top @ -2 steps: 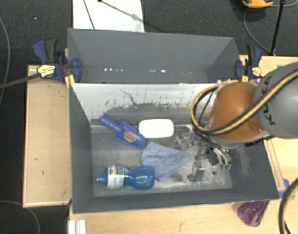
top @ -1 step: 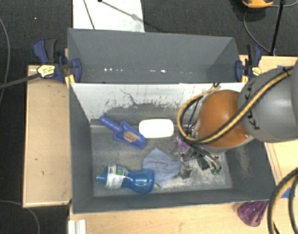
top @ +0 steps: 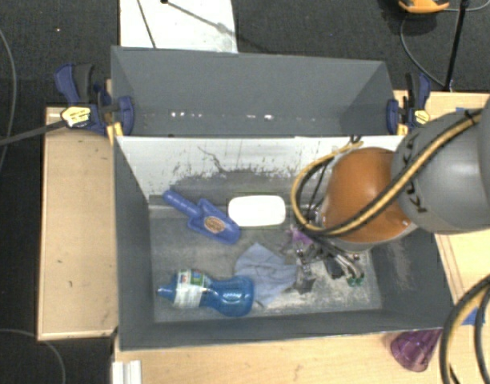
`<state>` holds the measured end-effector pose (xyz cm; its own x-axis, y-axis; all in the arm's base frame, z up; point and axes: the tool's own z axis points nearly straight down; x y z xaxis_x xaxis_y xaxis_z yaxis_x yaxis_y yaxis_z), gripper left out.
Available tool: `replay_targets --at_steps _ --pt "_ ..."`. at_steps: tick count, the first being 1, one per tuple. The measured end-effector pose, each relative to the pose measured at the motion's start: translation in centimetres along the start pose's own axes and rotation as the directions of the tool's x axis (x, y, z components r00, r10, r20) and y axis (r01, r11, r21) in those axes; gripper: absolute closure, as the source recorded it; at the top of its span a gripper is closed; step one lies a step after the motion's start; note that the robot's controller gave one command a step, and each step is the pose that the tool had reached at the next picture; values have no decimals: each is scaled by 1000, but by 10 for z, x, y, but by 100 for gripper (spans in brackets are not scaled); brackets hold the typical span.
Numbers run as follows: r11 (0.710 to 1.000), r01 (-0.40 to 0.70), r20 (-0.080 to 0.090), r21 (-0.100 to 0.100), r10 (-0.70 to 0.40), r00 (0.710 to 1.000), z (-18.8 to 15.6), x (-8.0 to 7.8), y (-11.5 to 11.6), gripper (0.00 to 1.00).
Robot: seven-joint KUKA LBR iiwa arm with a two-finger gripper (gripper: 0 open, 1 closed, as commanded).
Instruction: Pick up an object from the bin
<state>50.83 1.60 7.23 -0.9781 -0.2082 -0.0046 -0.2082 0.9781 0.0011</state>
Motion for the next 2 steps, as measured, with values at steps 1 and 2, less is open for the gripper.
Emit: replay_targets --at_steps 1,2 --pt "1000 23 -9 -2 -23 1000 -32 -9 -1 100" --pt "1000 25 -2 -1 -25 1000 -87 -6 0 100"
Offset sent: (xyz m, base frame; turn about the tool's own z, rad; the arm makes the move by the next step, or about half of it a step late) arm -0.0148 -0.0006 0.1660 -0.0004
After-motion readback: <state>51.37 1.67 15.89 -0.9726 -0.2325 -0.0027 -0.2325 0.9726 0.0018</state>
